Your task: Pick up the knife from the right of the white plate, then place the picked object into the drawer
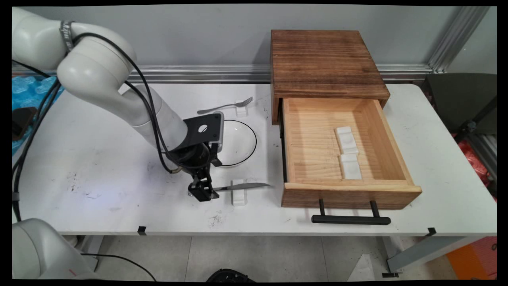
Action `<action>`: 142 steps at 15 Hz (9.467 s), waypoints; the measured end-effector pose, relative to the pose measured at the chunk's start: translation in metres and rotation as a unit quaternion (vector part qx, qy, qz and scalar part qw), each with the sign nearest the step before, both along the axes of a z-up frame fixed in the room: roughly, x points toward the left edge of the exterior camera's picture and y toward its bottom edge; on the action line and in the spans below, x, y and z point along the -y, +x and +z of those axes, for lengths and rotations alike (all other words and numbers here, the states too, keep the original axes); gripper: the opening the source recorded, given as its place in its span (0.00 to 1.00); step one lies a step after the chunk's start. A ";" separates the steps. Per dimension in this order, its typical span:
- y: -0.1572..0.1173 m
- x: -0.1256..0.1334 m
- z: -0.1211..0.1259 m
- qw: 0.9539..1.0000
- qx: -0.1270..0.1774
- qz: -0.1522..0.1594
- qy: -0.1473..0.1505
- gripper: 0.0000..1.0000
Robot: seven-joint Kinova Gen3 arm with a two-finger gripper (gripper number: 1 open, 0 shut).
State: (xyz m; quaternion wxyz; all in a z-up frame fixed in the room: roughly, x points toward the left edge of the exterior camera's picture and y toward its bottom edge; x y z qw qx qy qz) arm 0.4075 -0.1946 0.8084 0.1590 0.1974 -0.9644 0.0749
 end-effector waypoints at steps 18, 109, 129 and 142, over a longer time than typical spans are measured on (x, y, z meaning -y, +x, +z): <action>-0.006 0.014 -0.041 1.000 -0.009 0.016 -0.007 1.00; -0.200 0.162 0.155 0.996 -0.080 -0.040 -0.030 0.00; -0.232 0.166 0.047 0.998 -0.056 -0.021 -0.008 0.00; -0.244 0.168 0.010 0.998 -0.057 -0.012 -0.003 0.00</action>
